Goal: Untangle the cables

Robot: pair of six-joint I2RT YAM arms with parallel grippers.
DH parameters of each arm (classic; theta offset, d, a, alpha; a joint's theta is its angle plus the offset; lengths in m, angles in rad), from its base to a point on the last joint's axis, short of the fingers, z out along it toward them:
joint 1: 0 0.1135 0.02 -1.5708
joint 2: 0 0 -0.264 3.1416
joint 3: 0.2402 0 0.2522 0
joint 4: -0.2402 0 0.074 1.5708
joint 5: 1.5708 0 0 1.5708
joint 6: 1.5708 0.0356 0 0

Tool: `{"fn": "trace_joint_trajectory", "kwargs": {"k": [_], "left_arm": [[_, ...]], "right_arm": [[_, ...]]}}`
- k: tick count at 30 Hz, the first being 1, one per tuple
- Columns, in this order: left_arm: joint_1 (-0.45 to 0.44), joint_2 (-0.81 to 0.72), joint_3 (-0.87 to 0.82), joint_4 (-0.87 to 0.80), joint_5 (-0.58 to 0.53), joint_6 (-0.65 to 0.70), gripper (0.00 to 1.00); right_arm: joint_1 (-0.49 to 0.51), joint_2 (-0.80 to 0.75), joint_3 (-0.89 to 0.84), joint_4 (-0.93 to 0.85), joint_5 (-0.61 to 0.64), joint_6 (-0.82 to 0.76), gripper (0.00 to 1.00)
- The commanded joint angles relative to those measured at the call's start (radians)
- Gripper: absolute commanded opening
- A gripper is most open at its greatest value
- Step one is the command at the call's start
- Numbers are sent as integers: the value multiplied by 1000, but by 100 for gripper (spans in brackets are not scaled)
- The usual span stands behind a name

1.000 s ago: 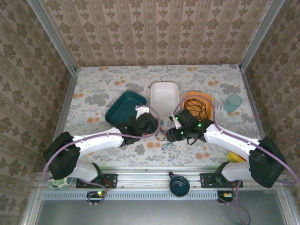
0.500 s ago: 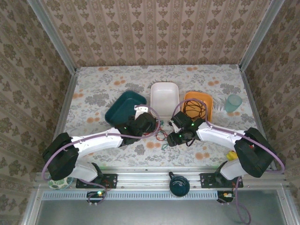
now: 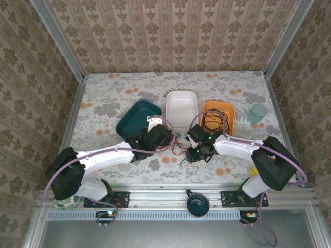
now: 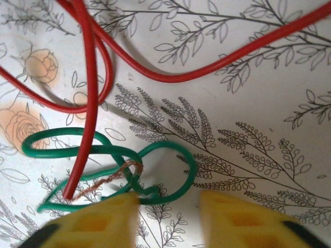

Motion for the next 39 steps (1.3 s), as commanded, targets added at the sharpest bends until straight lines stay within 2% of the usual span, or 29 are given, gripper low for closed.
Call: {"fn": "trace_joint_trajectory", "kwargs": {"k": [1, 3, 7, 10, 12, 14, 16, 17, 18, 19, 20, 22, 27, 34, 35, 39], "left_arm": [[-7, -31, -16, 13, -21, 16, 85], [-6, -38, -21, 27, -6, 33, 85], [-7, -70, -43, 69, 60, 65, 86], [4, -113, -70, 131, 186, 116, 86], [18, -143, -82, 174, 319, 165, 85], [25, -158, -73, 176, 410, 208, 84], [25, -157, -48, 135, 455, 244, 84], [26, -155, -35, 111, 459, 259, 84], [26, -150, -26, 91, 442, 264, 84], [27, -148, -22, 78, 419, 261, 84], [29, -146, -22, 74, 400, 256, 85], [35, -143, -27, 79, 361, 237, 85], [50, -128, -42, 96, 290, 179, 85], [51, -116, -45, 103, 309, 169, 85], [51, -116, -47, 104, 317, 171, 85], [52, -116, -56, 110, 341, 171, 85]], "right_arm": [[6, 11, 0, 11, 18, 0, 20], [6, -2, -3, 13, 34, 2, 12], [4, -63, -11, 6, 76, 14, 6], [-4, -118, -22, 9, 103, 27, 4], [-20, -183, -27, 14, 106, 38, 3], [-43, -218, -34, 34, 76, 45, 2], [-67, -235, -35, 48, 21, 48, 4], [-71, -235, -31, 49, -5, 39, 7], [-71, -230, -22, 42, -25, 30, 15], [-71, -220, -13, 27, -43, 28, 28], [-71, -207, -3, 9, -68, 26, 36], [-62, -184, 8, -16, -94, 20, 42], [-55, -117, 9, -39, -126, 7, 40], [-55, -48, 10, 7, -190, -13, 35], [-56, -43, 12, 14, -192, -15, 32], [-57, -37, 21, 13, -179, -12, 11]]}}
